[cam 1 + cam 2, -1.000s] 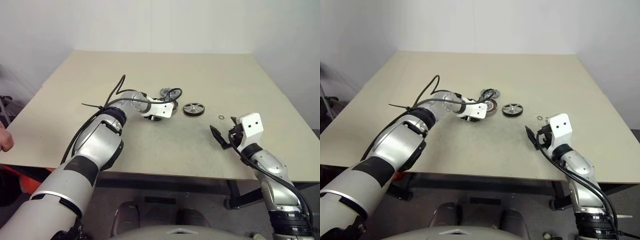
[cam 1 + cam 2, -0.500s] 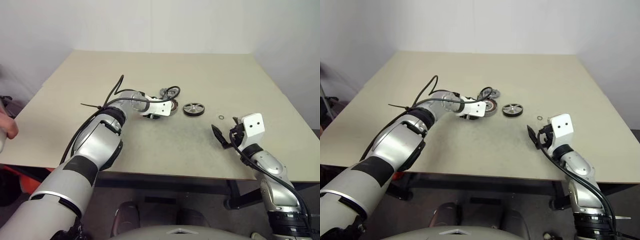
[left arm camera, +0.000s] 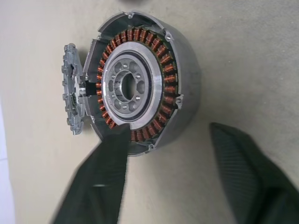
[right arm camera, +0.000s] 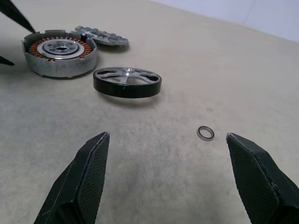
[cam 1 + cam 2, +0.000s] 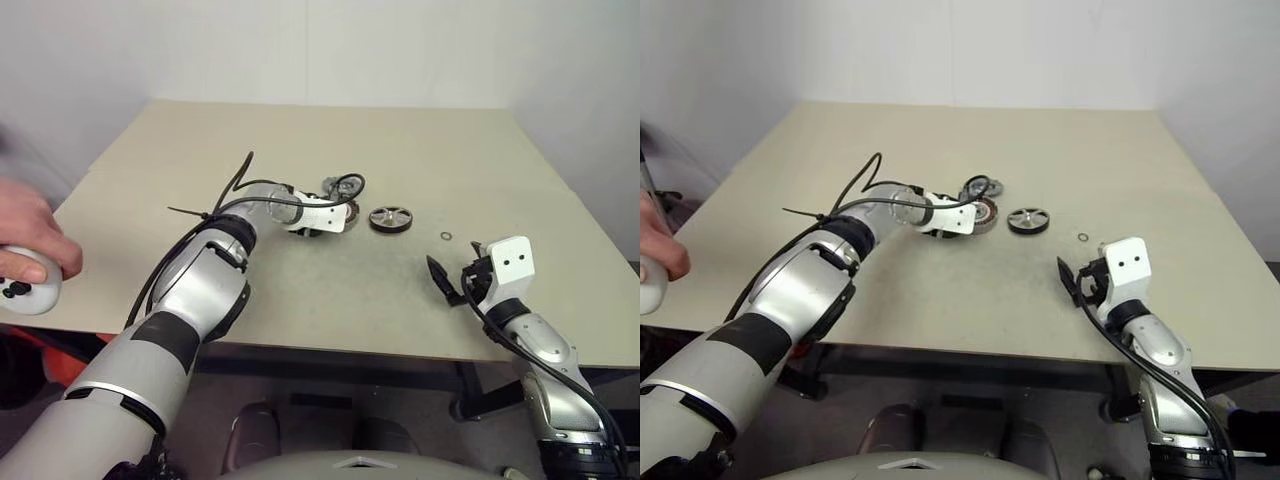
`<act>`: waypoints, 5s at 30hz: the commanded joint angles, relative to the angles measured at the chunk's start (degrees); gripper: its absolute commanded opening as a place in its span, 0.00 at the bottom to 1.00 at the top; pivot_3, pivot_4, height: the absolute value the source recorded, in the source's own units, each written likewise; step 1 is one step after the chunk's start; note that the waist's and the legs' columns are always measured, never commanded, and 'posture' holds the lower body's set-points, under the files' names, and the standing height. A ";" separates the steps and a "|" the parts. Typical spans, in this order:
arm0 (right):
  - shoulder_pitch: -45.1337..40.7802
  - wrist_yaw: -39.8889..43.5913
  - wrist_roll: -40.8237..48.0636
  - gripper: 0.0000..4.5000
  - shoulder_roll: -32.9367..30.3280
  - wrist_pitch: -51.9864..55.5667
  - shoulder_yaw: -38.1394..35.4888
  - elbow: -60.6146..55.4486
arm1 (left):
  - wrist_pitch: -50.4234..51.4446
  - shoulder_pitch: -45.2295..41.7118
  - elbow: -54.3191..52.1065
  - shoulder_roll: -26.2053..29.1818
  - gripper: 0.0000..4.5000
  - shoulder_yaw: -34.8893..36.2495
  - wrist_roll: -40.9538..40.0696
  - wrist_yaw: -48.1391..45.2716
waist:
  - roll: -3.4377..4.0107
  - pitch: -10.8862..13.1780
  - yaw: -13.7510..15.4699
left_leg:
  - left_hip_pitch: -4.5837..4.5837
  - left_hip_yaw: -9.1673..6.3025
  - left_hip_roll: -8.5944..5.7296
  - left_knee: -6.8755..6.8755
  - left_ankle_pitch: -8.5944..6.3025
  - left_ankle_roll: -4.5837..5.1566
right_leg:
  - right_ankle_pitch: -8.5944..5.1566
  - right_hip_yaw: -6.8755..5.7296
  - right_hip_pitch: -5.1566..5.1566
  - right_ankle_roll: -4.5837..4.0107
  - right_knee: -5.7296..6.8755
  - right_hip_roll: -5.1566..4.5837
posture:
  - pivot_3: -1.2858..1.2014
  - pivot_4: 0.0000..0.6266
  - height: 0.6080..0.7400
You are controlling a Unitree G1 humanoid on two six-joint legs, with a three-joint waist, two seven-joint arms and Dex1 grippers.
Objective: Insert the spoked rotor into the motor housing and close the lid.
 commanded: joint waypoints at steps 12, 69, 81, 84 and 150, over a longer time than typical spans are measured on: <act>-0.15 -1.17 0.30 1.00 -0.43 0.17 -1.92 -3.27 | -0.24 -1.13 -0.46 -0.22 0.06 -0.01 0.05 -1.54 | 0.01 0.00 0.02 | 0.01 -0.02 -0.03 0.00 -0.01 0.01 | -0.02 0.00 0.03 0.03 0.00 -0.02 | 0.52 0.00 1.00; -6.86 0.87 -0.95 1.00 -1.22 -2.45 -0.74 5.26 | -33.23 3.43 -7.54 4.80 0.01 1.95 -13.49 -44.81 | 0.03 -0.02 -0.04 | 0.17 0.01 -0.16 0.00 -0.04 0.09 | -0.04 0.07 0.06 0.05 0.17 -0.17 | 0.52 0.00 1.00; -9.65 2.00 -1.45 1.00 -1.09 -3.27 0.32 8.08 | -35.34 2.50 -7.20 9.14 0.01 -1.00 -11.94 -42.69 | 0.04 -0.02 -0.14 | 0.36 0.05 -0.12 0.00 0.00 0.02 | -0.04 0.15 0.16 0.05 0.25 -0.12 | 0.52 0.00 1.00; -9.66 2.07 -1.45 1.00 -1.07 -3.42 0.38 8.20 | -35.18 2.49 -7.28 8.92 0.01 -0.89 -12.30 -42.24 | 0.04 -0.02 -0.13 | 0.39 0.06 -0.12 0.00 0.01 0.00 | -0.04 0.15 0.16 0.05 0.28 -0.11 | 0.52 0.00 1.00; -41.59 -8.26 -5.65 0.49 2.39 -1.32 2.12 60.44 | 38.88 48.44 -76.66 7.97 0.22 22.29 -47.40 -10.91 | 0.17 -0.11 -3.25 | 0.46 0.13 -0.06 0.13 0.06 -0.08 | -0.01 0.19 0.39 0.00 0.29 -0.02 | 0.52 0.00 1.00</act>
